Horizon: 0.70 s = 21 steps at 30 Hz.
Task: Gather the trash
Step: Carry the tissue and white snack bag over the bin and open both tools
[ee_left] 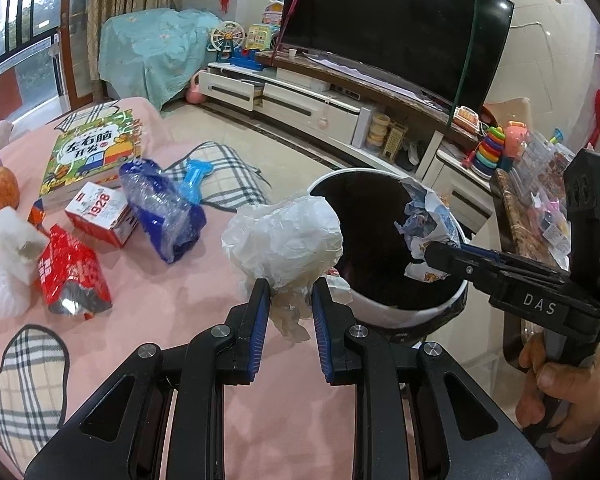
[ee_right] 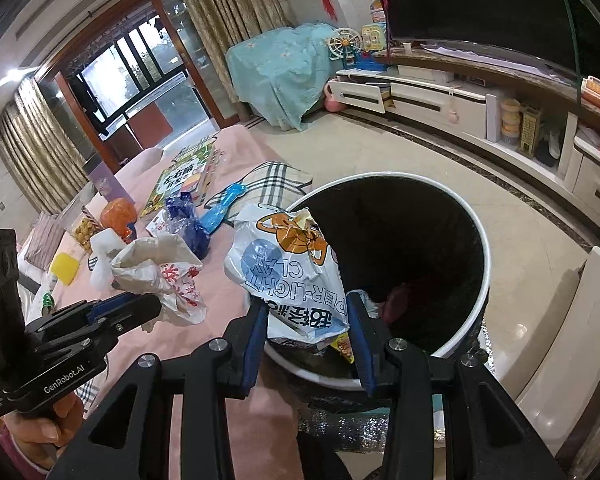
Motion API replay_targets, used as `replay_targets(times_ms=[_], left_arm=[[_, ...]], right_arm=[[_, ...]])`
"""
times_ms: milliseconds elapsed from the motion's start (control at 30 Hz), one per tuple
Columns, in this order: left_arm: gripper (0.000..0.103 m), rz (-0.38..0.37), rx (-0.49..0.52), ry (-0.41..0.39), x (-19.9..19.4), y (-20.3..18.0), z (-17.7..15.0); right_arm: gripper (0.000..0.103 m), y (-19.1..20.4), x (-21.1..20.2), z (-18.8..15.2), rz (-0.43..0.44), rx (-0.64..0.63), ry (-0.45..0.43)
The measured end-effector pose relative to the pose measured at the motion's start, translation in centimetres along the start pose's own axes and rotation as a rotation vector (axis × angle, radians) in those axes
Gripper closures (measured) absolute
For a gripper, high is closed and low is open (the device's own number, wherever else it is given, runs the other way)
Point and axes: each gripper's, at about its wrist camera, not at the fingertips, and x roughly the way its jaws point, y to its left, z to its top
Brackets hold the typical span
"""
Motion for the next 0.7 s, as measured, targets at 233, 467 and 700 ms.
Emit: replay_targets(times_ms=[233, 467, 700], left_arm=[[0.083, -0.007, 0.006, 0.005, 1.0, -0.8, 1.0], [0.083, -0.006, 0.03, 0.02, 2.1, -1.8, 1.7], [0.083, -0.005, 0.036, 0.025, 2.7, -2.3, 2.3]], right_arm=[[0.064, -1.1, 0.5, 0.7, -0.015, 0.002, 0.013], [0.064, -1.9, 0.7, 1.1, -0.036, 0.001, 0.022], [0.064, -1.9, 0.9, 1.6, -0.045, -0.012, 0.027]])
